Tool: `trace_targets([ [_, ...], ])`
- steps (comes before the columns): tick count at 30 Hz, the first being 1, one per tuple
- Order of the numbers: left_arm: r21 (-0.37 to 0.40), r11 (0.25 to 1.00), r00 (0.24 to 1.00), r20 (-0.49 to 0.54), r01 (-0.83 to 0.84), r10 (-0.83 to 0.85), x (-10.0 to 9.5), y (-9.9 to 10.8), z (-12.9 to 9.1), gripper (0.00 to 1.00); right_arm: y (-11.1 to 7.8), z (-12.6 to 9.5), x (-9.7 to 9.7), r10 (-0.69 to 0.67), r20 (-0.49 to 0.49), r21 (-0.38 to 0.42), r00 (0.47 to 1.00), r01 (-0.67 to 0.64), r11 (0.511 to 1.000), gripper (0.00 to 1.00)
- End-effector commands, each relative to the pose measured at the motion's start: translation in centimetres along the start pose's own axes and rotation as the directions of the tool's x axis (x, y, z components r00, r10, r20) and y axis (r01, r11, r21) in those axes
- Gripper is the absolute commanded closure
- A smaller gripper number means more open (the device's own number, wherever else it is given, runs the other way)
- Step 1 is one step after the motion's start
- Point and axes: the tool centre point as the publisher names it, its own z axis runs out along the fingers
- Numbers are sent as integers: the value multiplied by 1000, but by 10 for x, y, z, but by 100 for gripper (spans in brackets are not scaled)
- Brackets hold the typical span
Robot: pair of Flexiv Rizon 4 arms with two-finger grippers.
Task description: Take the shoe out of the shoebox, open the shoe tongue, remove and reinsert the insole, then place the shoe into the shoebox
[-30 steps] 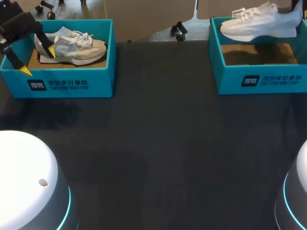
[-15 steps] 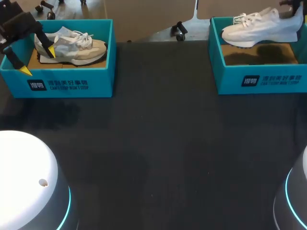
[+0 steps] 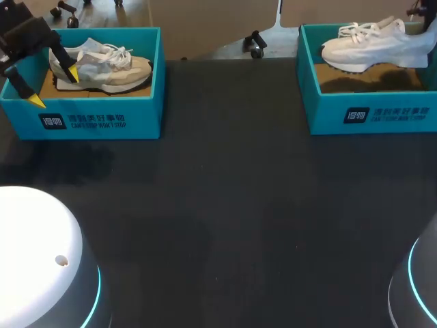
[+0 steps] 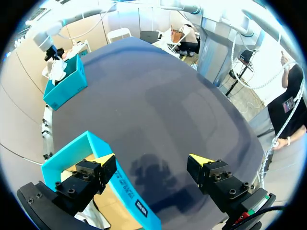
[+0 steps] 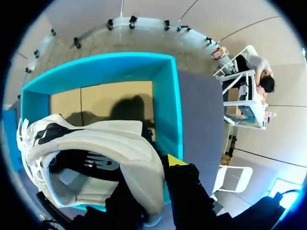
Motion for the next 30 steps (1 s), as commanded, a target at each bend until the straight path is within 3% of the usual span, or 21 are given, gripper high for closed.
trace_targets([
  [1, -2, 1000, 1000, -1, -1, 1, 0, 0, 0, 0, -6, -1, 0, 2, -1, -149, 1000, -2, 989, 100],
  [13, -2, 1000, 1000, -1, -1, 1, 0, 0, 0, 0, 3, 25, 6, -23, 40, -169, 999, 30, 985, 100],
  [30, -2, 1000, 1000, -1, -1, 1, 0, 0, 0, 0, -24, 47, 5, -5, 24, -132, 1000, 8, 991, 100],
])
